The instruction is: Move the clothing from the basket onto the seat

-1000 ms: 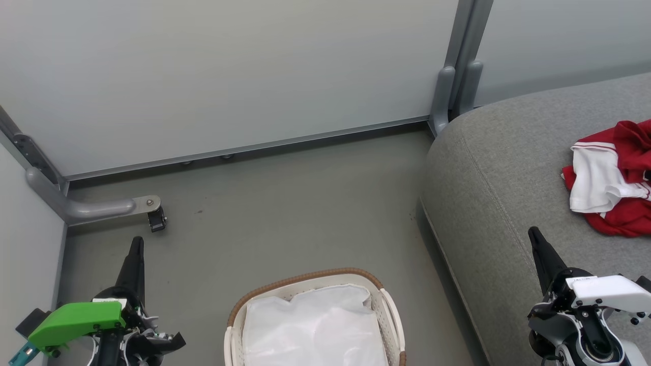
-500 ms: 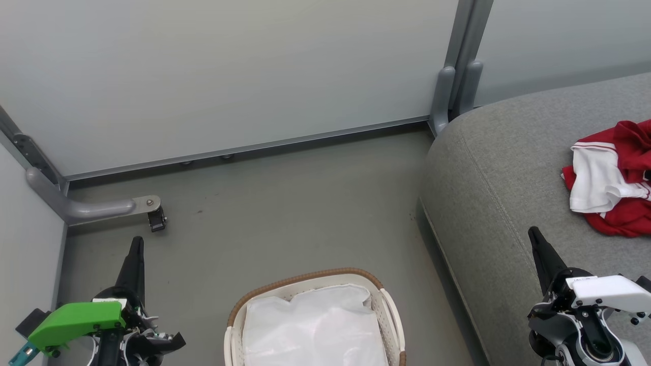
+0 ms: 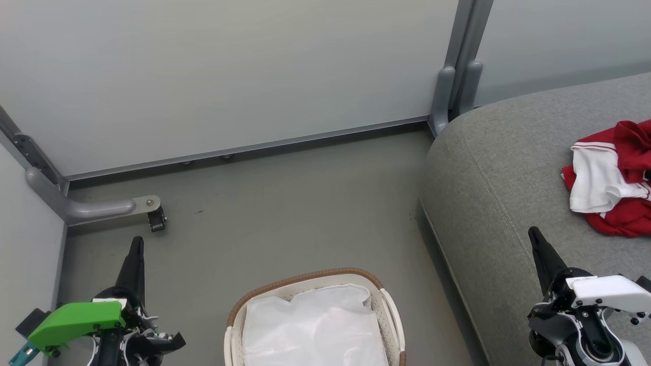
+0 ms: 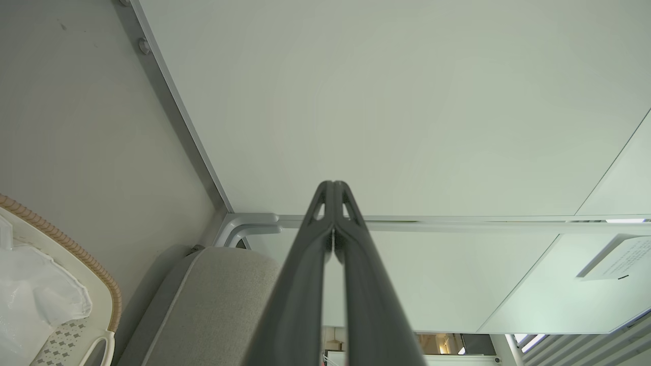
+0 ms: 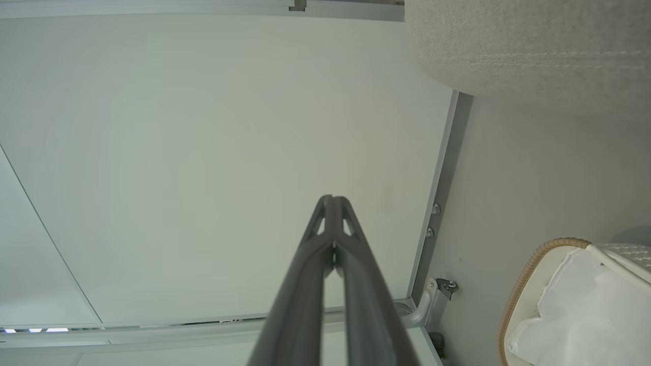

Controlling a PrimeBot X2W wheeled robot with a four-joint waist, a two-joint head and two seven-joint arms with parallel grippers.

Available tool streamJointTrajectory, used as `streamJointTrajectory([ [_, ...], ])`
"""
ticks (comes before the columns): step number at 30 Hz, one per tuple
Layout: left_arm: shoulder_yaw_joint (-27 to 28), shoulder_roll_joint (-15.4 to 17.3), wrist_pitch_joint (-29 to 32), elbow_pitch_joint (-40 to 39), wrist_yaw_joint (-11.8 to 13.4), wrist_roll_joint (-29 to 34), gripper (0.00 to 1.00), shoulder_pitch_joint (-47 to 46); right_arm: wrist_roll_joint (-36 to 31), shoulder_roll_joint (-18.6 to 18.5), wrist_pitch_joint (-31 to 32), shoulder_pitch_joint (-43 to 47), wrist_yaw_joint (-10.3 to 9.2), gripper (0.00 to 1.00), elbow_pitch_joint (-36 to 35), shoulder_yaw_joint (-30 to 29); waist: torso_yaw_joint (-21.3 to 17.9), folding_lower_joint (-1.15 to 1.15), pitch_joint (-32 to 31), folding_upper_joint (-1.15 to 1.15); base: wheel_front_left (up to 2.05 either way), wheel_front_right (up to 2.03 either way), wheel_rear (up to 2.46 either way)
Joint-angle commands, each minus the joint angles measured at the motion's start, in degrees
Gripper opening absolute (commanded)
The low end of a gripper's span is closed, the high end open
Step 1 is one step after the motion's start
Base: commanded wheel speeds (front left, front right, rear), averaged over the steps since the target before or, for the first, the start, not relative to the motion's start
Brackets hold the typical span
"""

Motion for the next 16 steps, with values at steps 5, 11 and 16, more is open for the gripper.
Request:
streamJointTrajectory([
  [5,0.1,0.4,0.3,-0.1,-0.3,-0.2,0.0,-0.7,0.1,-0.2,0.2,0.6,0.0,0.0,-0.1,-0.1,0.0,0.0,0.0,0.0,0.0,0.0,0.0],
  [11,0.1,0.4,0.3,-0.1,-0.3,-0.2,0.0,-0.6,0.1,-0.2,0.2,0.6,0.0,0.0,-0.1,-0.1,0.0,0.0,0.0,0.0,0.0,0.0,0.0],
  [16,0.1,0.4,0.3,-0.1,-0.3,-0.2,0.0,-0.6,0.1,-0.2,0.2,0.6,0.0,0.0,-0.1,-0.2,0.0,0.0,0.0,0.0,0.0,0.0,0.0],
])
